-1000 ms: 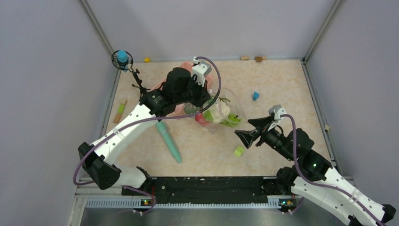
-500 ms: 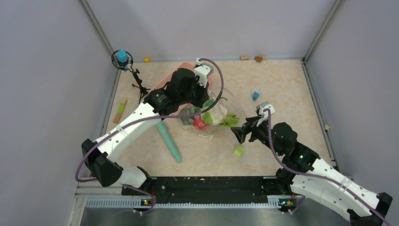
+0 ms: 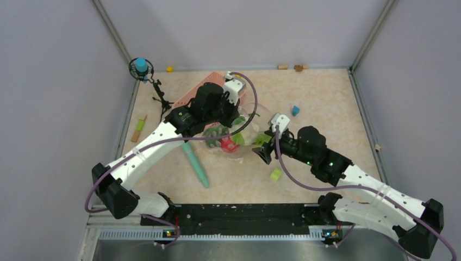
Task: Place the food in the zip-top bag and seal the zipper
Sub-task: Adjust the zipper food storage bag at the center of the board.
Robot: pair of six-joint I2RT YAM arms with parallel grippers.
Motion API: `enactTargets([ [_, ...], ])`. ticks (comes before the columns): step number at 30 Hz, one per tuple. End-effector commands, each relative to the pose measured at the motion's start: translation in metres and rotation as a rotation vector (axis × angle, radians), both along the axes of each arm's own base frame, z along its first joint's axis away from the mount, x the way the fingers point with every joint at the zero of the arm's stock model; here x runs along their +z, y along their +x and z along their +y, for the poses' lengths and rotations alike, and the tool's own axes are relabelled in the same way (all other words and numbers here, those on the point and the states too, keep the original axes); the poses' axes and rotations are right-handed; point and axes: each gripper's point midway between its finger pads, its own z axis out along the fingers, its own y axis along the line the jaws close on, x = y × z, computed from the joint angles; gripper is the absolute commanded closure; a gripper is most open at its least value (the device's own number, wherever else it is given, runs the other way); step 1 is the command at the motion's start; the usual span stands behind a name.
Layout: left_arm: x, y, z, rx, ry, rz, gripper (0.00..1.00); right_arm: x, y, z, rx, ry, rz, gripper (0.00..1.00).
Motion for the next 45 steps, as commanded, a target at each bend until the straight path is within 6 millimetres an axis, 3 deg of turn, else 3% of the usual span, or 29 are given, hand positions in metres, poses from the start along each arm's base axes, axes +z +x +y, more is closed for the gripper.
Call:
enactTargets([
  [1, 0.039, 0.002, -0.003, -0.015, -0.086, -0.114, 1.0, 0.072, -0.013, 0.018, 0.161, 0.133, -0.198, 0.22],
  [5, 0.041, -0.003, -0.004, -0.036, -0.102, -0.118, 1.0, 0.075, -0.002, 0.023, 0.121, 0.154, -0.187, 0.29],
  [12, 0.041, -0.002, -0.005, -0.045, -0.109, -0.135, 1.0, 0.047, 0.015, 0.046, 0.109, 0.124, -0.058, 0.45],
  [15, 0.038, -0.002, -0.005, -0.047, -0.102, -0.13, 1.0, 0.035, 0.025, 0.047, 0.065, 0.096, -0.012, 0.52],
  [18, 0.039, -0.008, -0.008, -0.083, -0.108, -0.13, 1.0, 0.029, 0.028, 0.043, 0.034, 0.086, -0.007, 0.73],
  [22, 0.041, -0.009, -0.006, -0.106, -0.089, -0.163, 1.0, 0.03, 0.016, 0.047, 0.105, 0.1, -0.014, 0.84],
  [24, 0.039, -0.01, -0.006, -0.121, -0.081, -0.166, 1.0, 0.03, 0.016, 0.045, 0.102, 0.1, -0.017, 1.0],
  [33, 0.042, -0.01, 0.004, -0.104, -0.059, -0.214, 1.0, 0.057, 0.021, 0.034, -0.005, 0.216, 0.006, 1.0],
  [35, 0.043, -0.009, 0.009, -0.09, -0.046, -0.232, 0.84, 0.063, 0.021, 0.03, -0.033, 0.235, 0.023, 1.0],
  [37, 0.042, -0.011, 0.014, -0.106, -0.023, -0.253, 0.55, 0.064, 0.018, 0.03, -0.023, 0.226, 0.03, 1.0],
  [40, 0.043, -0.014, 0.025, -0.12, 0.007, -0.32, 0.26, 0.064, 0.01, 0.033, 0.032, 0.204, 0.029, 1.0],
  [45, 0.045, -0.002, 0.047, -0.112, 0.023, -0.409, 0.07, 0.057, 0.002, 0.043, 0.121, 0.131, 0.053, 1.0],
])
